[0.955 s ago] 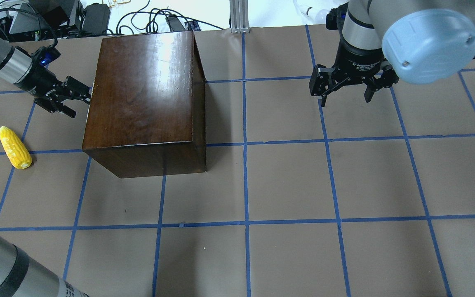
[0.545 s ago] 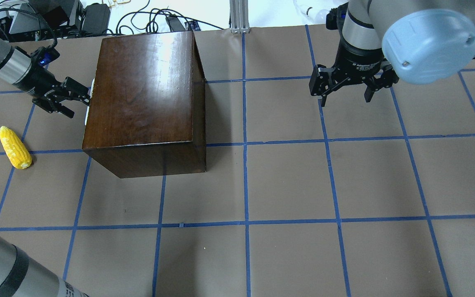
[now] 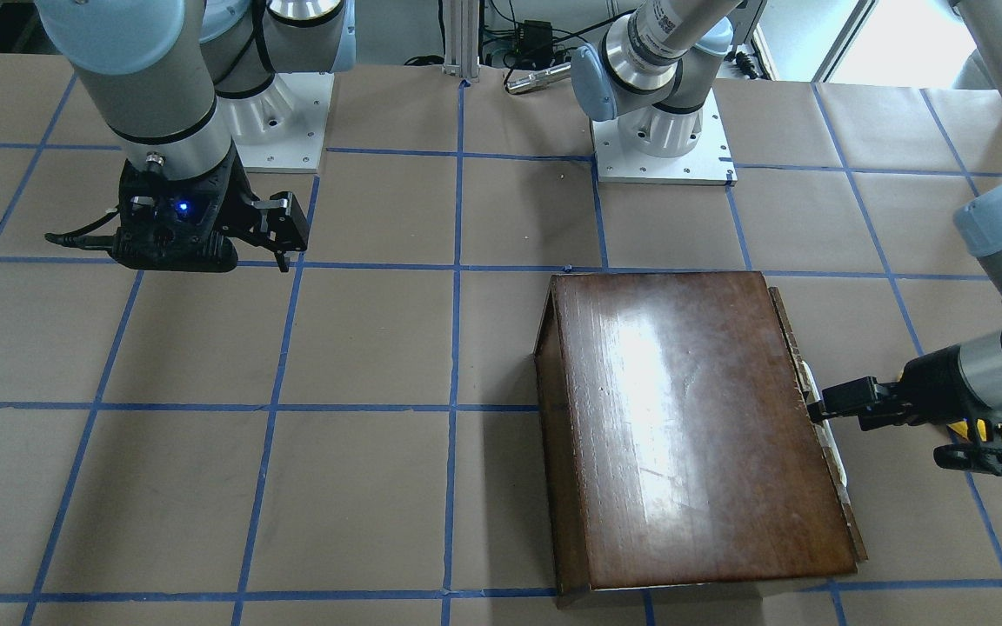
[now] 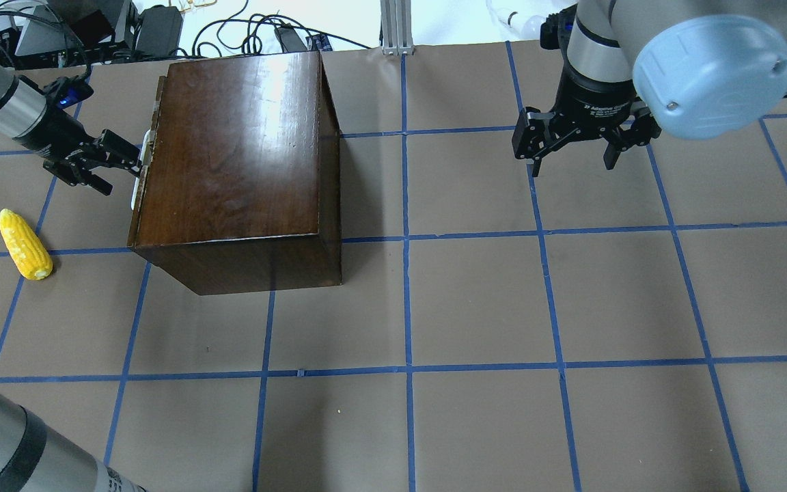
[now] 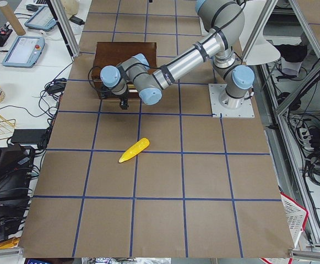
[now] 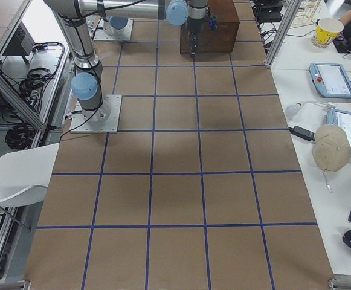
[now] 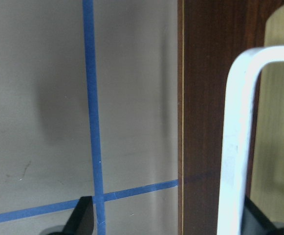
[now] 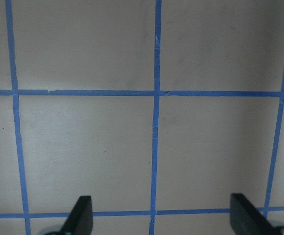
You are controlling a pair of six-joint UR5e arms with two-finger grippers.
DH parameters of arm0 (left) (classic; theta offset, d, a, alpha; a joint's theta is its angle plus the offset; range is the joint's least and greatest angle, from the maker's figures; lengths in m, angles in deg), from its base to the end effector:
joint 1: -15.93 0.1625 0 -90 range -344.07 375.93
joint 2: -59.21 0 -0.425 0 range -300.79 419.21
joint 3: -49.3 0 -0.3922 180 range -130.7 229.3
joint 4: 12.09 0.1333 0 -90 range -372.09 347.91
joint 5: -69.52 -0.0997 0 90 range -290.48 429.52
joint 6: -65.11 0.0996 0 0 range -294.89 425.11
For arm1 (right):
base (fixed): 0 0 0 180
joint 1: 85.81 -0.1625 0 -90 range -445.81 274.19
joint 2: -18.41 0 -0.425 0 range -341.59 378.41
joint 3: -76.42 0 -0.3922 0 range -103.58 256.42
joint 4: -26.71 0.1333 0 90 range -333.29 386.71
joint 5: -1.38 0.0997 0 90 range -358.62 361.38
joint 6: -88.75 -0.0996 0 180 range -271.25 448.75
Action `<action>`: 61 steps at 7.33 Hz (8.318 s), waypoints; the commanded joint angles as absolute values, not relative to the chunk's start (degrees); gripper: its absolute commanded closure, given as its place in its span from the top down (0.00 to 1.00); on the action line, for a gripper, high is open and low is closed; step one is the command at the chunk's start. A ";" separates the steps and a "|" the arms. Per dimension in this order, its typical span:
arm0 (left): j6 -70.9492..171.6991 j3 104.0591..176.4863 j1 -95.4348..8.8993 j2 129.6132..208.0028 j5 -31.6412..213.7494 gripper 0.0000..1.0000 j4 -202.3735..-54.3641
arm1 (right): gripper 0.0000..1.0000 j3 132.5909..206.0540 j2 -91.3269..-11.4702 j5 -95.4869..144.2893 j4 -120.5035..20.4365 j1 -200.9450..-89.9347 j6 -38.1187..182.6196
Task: Open drawer and put corn inside
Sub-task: 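Pull the drawer outward by its handle with the left gripper, then release the handle and move the left gripper over the yellow corn, then lower the left gripper and grasp the yellow corn cob, then lift the corn with the left gripper and carry it over the drawer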
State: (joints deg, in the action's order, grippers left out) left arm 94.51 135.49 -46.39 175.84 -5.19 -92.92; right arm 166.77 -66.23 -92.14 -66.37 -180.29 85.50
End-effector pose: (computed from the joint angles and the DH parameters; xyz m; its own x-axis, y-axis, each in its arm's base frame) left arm 0.1496 -0.6287 0.2734 -0.9406 -0.0160 0.3391 0.0119 0.9967 0.0798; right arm 0.1678 -0.5134 0.4427 -0.9977 -0.0242 0.0638 -0.0215 0.9989 0.0423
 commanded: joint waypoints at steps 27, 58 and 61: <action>102.20 133.85 -38.04 175.67 -11.87 1.00 -90.14 | 1.00 166.77 -66.23 -92.14 -66.36 -180.29 85.50; 94.28 132.93 -31.44 176.22 -21.89 0.00 -85.40 | 1.00 166.77 -66.23 -92.14 -66.36 -180.29 85.50; 98.50 126.48 -39.14 172.09 -21.27 0.00 -94.33 | 1.00 166.77 -66.23 -92.05 -66.36 -180.29 85.50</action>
